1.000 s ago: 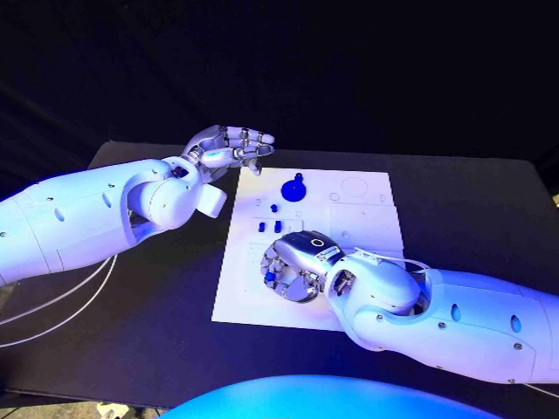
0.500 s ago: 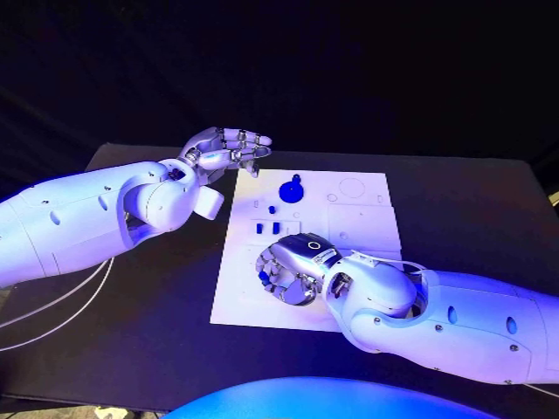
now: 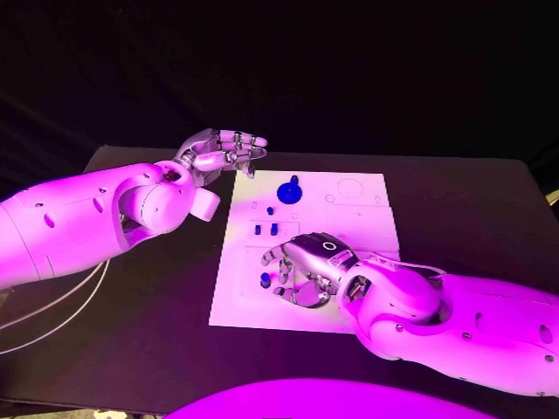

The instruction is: Assemble the parts on the task board

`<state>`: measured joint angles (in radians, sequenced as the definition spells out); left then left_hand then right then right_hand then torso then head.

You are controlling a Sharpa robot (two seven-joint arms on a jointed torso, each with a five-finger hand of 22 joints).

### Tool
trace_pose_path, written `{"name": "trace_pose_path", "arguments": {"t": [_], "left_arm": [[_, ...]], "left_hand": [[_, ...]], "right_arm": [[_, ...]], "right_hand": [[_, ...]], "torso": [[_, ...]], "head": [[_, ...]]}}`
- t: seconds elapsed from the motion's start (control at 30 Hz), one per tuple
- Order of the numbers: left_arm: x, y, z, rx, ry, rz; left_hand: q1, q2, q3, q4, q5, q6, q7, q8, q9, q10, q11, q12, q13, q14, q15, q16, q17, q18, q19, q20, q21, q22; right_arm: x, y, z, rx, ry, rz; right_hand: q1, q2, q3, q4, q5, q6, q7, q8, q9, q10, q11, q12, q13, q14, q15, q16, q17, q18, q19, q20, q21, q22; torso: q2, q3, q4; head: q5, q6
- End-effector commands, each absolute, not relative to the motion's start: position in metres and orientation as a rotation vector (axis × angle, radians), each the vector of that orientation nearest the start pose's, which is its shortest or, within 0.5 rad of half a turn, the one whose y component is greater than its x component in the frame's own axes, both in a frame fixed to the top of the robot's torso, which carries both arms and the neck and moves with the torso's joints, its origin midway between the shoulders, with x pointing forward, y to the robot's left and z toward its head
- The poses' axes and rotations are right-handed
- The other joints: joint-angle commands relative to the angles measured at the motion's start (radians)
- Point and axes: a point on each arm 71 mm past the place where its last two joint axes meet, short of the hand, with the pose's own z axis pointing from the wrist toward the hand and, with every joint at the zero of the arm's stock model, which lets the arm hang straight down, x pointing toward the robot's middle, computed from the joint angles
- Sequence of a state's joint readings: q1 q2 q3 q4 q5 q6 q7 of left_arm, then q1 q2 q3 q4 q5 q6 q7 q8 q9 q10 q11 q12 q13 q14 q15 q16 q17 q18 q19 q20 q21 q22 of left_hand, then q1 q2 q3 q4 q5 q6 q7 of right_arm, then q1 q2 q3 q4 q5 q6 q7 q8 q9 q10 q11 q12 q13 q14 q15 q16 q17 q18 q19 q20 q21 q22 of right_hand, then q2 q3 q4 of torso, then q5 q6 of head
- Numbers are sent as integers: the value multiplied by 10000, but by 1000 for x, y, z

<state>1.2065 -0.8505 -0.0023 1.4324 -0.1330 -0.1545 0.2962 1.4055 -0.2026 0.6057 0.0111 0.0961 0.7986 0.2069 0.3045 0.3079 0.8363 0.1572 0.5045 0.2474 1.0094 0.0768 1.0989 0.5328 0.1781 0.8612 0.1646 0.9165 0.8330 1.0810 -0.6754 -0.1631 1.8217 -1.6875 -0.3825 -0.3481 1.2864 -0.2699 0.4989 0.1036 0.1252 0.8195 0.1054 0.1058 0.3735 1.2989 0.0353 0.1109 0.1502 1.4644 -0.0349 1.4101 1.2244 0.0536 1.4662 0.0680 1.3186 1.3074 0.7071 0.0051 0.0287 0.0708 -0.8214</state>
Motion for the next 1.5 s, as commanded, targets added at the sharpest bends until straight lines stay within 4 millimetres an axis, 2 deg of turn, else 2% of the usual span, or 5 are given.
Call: {"name": "trace_pose_path", "arguments": {"t": [0.03, 0.3, 0.5, 0.77, 1.5], "left_arm": [[507, 230, -170, -9902, 15365, -15563], [506, 234, -171, -9921, 15339, -15502], [503, 238, -170, -9913, 15304, -15505], [502, 239, -171, -9910, 15321, -15523], [501, 238, -172, -9912, 15357, -15540]], "left_hand": [[-22, 56, -53, 18, 43, -61, 136, 30, -7, -61, -28, 67, -2, -64, -7, 4, -11, 65, -8, 54, -33, -10], [-14, 58, -70, 26, 35, -97, 142, 66, -11, -104, -23, 111, -8, -79, -3, 11, -22, 64, -4, 56, -56, -25], [-16, 56, -72, 27, 34, -98, 142, 68, -11, -105, -23, 113, -8, -80, -2, 11, -23, 64, -3, 57, -57, -25], [-21, 51, -77, 30, 33, -100, 141, 71, -11, -107, -22, 117, -9, -81, -1, 13, -23, 63, -3, 58, -59, -26], [-29, 46, -86, 36, 33, -105, 139, 82, -11, -112, -23, 130, -10, -82, 0, 17, -25, 63, -2, 59, -65, -30]], "right_arm": [[358, -63, -221, -3126, 16529, 9102], [379, -128, -195, 352, 17425, 9481], [393, -186, -188, 1664, 18171, 8487], [390, -243, -189, 2304, 18726, 6492], [368, -245, -221, 1670, 19755, 4513]], "right_hand": [[249, 103, -269, 1, -6, -79, -17, -38, -18, 197, -98, 179, 146, 463, -135, 128, 166, -104, 589, -142, 250, 1678], [518, 169, -730, 33, -24, 641, 91, 423, 125, 756, -109, 1226, 1093, 542, -143, 344, 555, -198, 686, -210, 735, 1917], [282, 341, -1383, 295, -1, 1200, 126, 1762, 693, 621, -45, 9995, 9663, 611, -102, 553, 846, -281, 775, -76, 1197, 2159], [-375, 477, -2769, 1295, 448, 1039, 19, 2677, 1632, 2148, -108, 13786, 13417, 858, -154, 1206, 2297, -471, 980, -113, 2193, 2529], [-648, 1130, -4695, 1901, 323, 1028, -99, 2962, 2217, 2630, -172, 14477, 14097, 981, -160, 1473, 3033, -536, 1046, -169, 2522, 2634]], "torso": [[-10, 8, -14], [-11, -10, -10], [-23, -16, -76], [-27, -9, -99], [-20, -29, -73]], "head": [[-56, 39], [-376, 155], [-657, 252], [-965, 278], [-1053, 184]]}}
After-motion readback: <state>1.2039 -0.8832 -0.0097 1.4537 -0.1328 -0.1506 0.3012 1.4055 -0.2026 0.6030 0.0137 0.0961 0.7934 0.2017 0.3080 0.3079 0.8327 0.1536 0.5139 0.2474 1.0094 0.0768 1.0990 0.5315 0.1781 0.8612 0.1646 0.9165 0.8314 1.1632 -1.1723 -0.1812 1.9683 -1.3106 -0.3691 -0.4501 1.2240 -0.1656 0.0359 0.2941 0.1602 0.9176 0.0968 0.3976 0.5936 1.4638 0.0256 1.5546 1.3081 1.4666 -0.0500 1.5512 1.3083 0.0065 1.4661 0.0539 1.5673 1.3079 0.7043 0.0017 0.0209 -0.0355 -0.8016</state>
